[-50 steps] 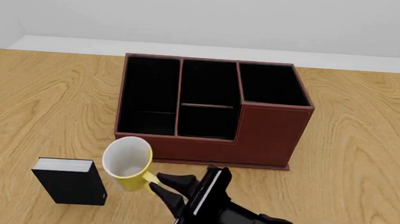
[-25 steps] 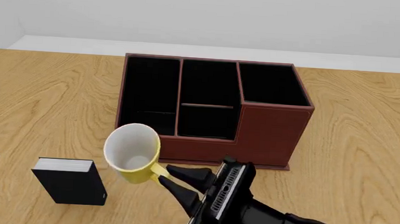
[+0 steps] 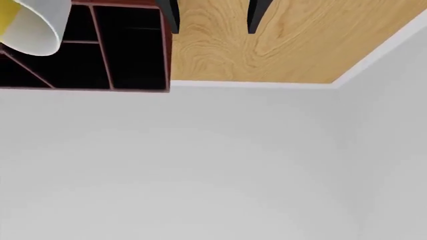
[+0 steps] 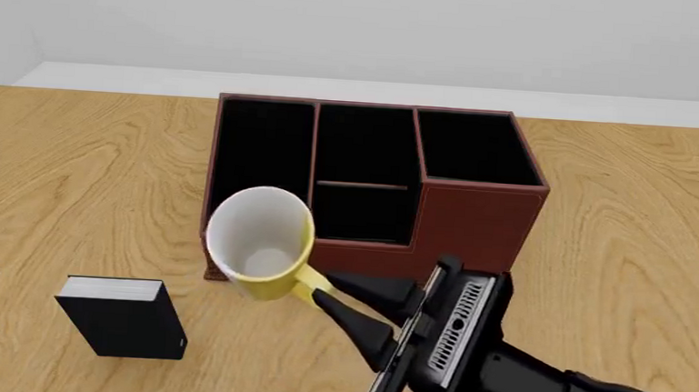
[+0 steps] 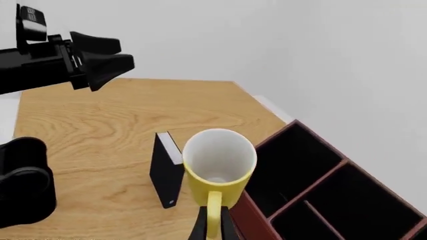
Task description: Pick up the yellow and white mug and place it to the right of the caddy.
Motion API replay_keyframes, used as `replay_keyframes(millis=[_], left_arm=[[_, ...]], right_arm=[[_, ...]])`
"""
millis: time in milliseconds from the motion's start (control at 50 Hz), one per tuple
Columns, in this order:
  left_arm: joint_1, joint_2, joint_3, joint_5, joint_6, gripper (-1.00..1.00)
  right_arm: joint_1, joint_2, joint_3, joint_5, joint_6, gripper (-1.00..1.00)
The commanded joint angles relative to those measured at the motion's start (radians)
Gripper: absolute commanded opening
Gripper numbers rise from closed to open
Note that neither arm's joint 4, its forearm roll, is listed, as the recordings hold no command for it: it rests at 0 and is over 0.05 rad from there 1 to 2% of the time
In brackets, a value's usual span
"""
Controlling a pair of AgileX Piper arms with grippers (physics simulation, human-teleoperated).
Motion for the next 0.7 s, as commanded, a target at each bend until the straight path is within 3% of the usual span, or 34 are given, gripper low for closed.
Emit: replay_keyframes(millis=[20, 320, 700], left_arm=[[-0.013, 0.001, -0.008, 0.005, 0.007, 1.00], [-0.016, 0.004, -0.028, 0.016, 0.006, 1.00], [-0.113, 0.053, -0.032, -0.034, 0.024, 1.00]], right_arm=[[-0.015, -0.096, 0.001, 0.068, -0.027, -1.00], [-0.064, -0.213, -0.005, 0.167, -0.061, -1.00], [-0.179, -0.393, 0.035, 0.277, -0.082, -1.00]])
